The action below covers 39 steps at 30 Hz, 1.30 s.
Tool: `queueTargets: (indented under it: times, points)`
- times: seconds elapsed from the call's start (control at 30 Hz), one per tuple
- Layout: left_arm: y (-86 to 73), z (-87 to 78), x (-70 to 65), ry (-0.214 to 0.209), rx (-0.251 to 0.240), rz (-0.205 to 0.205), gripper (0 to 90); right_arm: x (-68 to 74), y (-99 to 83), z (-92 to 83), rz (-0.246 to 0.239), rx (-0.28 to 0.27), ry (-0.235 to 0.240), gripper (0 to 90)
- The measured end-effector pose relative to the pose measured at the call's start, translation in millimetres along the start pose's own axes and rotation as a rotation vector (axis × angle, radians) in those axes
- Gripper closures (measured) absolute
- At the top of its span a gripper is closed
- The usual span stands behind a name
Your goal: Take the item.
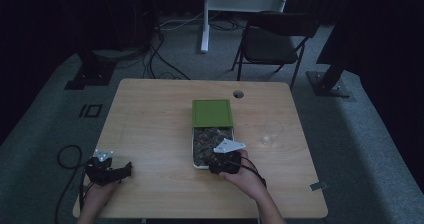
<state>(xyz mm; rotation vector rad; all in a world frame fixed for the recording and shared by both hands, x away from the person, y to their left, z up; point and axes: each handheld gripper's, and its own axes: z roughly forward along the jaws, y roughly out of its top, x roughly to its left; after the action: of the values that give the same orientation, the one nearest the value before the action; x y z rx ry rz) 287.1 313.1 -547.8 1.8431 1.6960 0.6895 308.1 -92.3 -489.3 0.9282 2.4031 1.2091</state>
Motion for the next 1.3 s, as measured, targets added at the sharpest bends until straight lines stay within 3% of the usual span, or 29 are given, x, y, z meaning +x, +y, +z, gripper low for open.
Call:
queueTargets:
  times: [0.3, 0.5, 0.87, 1.3]
  points:
    - [0.0, 0.0, 0.0, 0.0, 0.0, 0.0, 0.5, -1.9, 2.1, 1.9, -0.018, 0.043, -0.01, 63.7]
    - [0.0, 0.0, 0.0, 0.0, 0.0, 0.0, 0.5, -2.8, 6.2, -2.6, -0.025, 0.037, -0.014, 70.0]
    - [0.0, 0.0, 0.0, 0.0, 0.0, 0.0, 0.5, -7.8, 13.3, -13.3, 0.022, -0.014, -0.001, 70.6]
    - [0.0, 0.1, -0.1, -0.001, -0.001, -0.002, 0.5, -10.1, 29.0, -25.2, 0.023, -0.092, -0.014, 70.8]
